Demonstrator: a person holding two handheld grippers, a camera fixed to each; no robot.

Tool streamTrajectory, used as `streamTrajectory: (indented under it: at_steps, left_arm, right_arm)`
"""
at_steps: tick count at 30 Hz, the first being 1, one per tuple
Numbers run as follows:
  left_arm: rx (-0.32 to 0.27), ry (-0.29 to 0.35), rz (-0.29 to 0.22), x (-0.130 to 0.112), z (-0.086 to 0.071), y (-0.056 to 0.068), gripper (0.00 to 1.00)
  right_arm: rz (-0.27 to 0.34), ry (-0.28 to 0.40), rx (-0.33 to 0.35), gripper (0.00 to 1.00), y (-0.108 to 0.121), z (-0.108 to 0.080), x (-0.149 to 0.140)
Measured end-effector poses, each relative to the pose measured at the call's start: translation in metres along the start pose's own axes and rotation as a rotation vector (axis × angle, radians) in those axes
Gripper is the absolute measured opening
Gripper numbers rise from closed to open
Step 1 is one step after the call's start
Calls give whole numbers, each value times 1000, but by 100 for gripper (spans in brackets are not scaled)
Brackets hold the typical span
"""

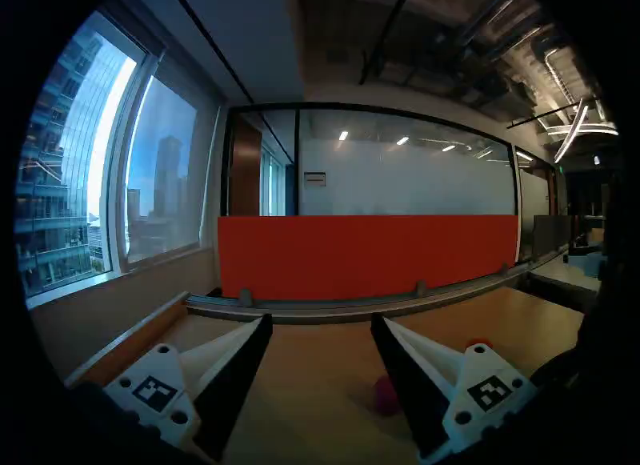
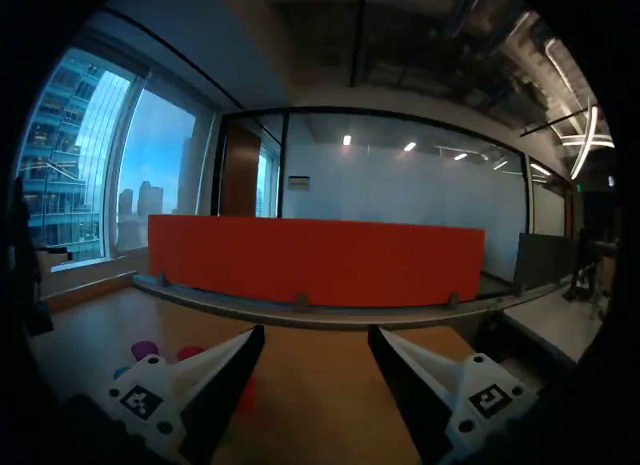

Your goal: Pour water

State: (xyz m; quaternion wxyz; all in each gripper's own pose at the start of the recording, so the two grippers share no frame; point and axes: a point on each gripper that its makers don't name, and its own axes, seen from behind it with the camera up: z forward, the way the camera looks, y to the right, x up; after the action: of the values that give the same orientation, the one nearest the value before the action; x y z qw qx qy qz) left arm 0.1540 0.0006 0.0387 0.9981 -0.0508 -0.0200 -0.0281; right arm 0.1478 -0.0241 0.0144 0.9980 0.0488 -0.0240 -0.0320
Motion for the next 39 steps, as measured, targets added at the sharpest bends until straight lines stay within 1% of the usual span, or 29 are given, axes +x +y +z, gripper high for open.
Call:
streamTrajectory:
  at_steps: [5,8,11,15,18,21,27,33,36,39]
  left_arm:
    - [-39,-7,-12,23,1,7,91]
    - [-68,-15,-20,28,1,12,91]
    - [-102,-25,-18,30,1,20,91]
    - [-170,-32,7,36,1,34,91]
    - [-215,-23,16,42,0,43,91]
    - [-254,-22,9,45,-1,50,91]
    - [-338,-39,4,47,-3,66,91]
    - [-421,-44,-12,46,-6,82,91]
    - [-446,-56,-13,42,-5,86,91]
    - [-467,-74,7,36,-5,87,91]
  right_arm:
    - [3,-9,18,100,0,-2,14]
    - [17,-17,32,100,0,-2,16]
    - [32,-22,46,100,1,-3,17]
    - [37,-19,77,100,0,-5,19]
    - [28,-19,115,100,-5,-6,22]
    - [15,-14,171,100,-14,-9,26]
    - [-20,-9,281,100,-37,-15,33]
    - [-28,-26,375,100,-56,-19,33]
    - [-32,-38,400,100,-61,-20,30]
    - [-43,-51,423,100,-65,-21,28]
